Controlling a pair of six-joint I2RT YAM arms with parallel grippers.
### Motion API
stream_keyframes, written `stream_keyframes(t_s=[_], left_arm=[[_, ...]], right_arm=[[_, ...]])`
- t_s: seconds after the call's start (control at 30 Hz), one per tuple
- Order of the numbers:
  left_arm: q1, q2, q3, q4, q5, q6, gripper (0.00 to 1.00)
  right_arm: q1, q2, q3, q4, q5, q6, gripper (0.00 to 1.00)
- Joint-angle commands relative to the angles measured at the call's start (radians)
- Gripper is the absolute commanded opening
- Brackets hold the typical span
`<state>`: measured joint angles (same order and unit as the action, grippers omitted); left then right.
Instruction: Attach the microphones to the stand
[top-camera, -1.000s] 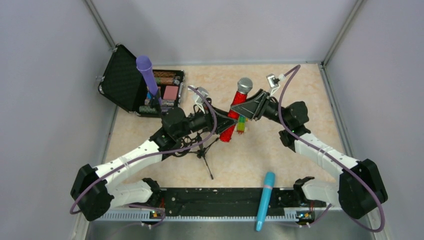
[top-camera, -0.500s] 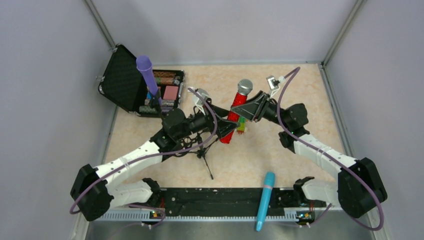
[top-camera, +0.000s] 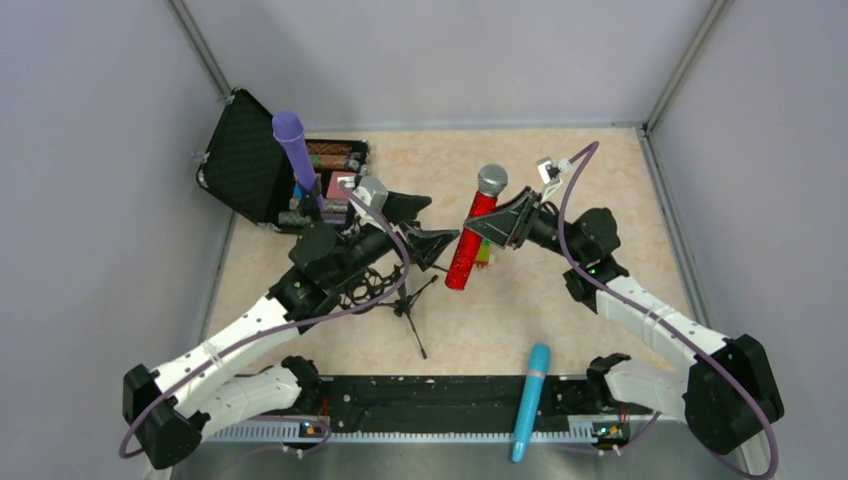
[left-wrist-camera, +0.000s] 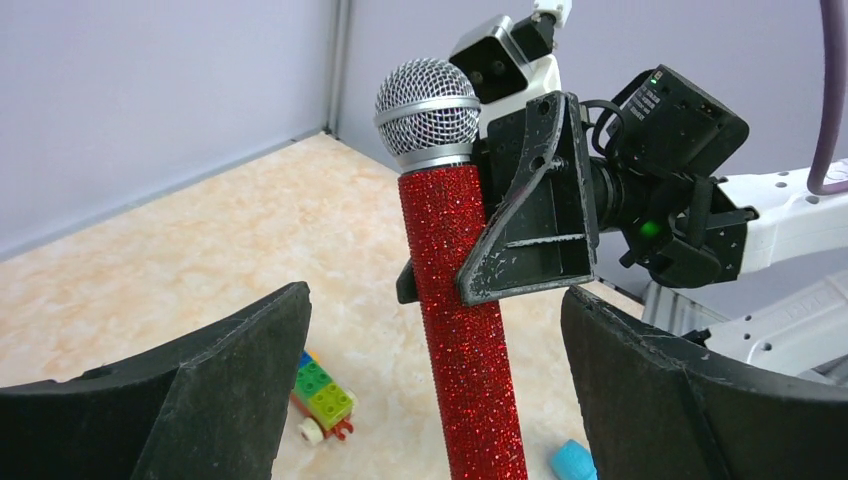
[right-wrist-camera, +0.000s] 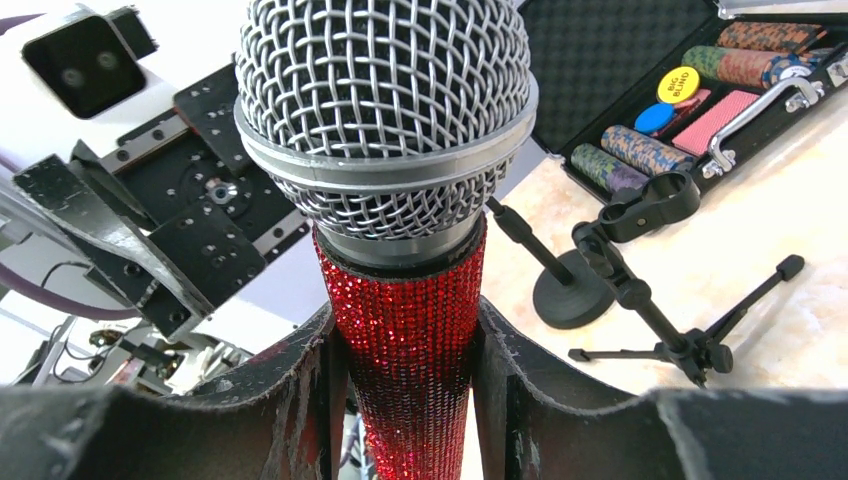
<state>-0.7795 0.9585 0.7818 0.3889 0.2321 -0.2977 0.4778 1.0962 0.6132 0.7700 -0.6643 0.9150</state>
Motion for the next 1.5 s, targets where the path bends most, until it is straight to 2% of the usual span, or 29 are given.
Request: stream_keyframes(t_s=[0.0,0.33,0.77,0.93,1.1,1.3,1.47], left_arm=[[-0.003,-0.080,0.031,-0.076,-0.059,0.084,0.99],[-0.002,-0.231,-0.055,-0.180,-0.158,0.049,0.99],[-0.002,-0.387,-0.177,-0.298,-0.298,-0.178,0.99],[-0.003,-0.409,-0.174,-0.414,-0.387,-0.294,0.99],[-0.001,-0.486,-0.195,-0.442,-0.437,-0.321,0.99],[-0.003,-0.611,-0.250,-0.368,-0.447,-0.274,0.99],[-0.002,-0.608,-0.239,-0.421,-0.439,-0.258,0.99]], right_arm=[[0.009,-0.026,0.005,-0.001,0.021,-0.042,0.00],[0.009,-0.020,-0.004,-0.007,0.015,-0.047,0.00],[0.009,0.047,0.025,0.035,0.000,-0.023,0.00],[0.009,0.087,0.048,0.023,-0.013,-0.045,0.00],[0.009,0.116,0.077,-0.005,-0.030,-0.088,0.00],[0.009,0.090,0.064,0.013,-0.019,-0.137,0.00],[0.009,0.035,0.023,-0.014,0.021,-0.189,0.00]])
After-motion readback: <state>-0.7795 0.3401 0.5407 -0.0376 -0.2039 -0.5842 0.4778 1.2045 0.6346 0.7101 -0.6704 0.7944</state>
